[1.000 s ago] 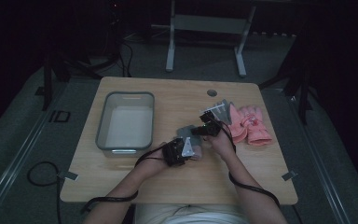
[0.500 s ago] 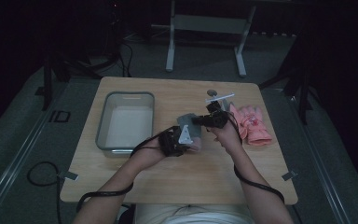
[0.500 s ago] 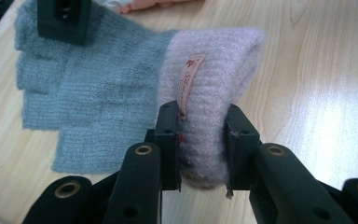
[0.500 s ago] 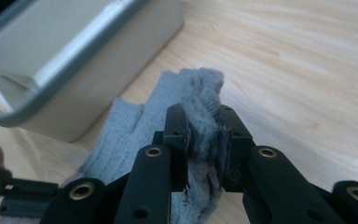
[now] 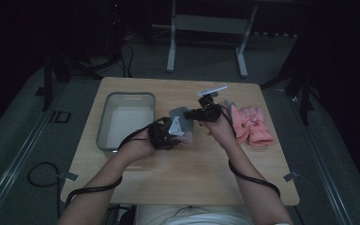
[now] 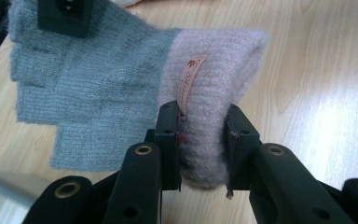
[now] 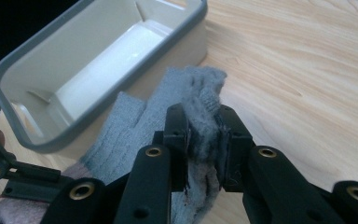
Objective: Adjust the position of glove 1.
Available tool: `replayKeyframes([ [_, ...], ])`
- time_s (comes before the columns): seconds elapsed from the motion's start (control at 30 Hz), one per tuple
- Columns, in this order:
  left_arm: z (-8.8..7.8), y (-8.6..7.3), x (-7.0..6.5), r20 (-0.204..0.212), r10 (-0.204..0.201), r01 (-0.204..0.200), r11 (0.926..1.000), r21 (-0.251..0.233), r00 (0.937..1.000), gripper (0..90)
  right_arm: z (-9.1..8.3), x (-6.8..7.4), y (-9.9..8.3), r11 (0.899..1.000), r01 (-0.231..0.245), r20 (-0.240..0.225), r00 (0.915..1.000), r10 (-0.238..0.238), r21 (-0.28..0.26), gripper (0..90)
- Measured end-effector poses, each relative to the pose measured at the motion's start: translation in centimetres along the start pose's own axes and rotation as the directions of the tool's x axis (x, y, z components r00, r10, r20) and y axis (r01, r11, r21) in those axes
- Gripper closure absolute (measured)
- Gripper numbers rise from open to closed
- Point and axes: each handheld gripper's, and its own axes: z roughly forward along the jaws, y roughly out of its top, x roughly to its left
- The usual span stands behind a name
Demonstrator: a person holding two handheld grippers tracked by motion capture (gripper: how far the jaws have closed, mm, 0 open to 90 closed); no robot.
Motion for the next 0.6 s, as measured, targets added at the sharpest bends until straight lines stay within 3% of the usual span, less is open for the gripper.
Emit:
replayKeyframes([
  [0.6, -3.6, -3.9, 2.1, -0.063, -0.040, 0.042, 0.9985, 0.034, 0.9972, 71.1, 3.7, 3.6, 4.4, 0.999, 0.047, -0.053, 0.9975, -0.046, 0.016, 76.8],
])
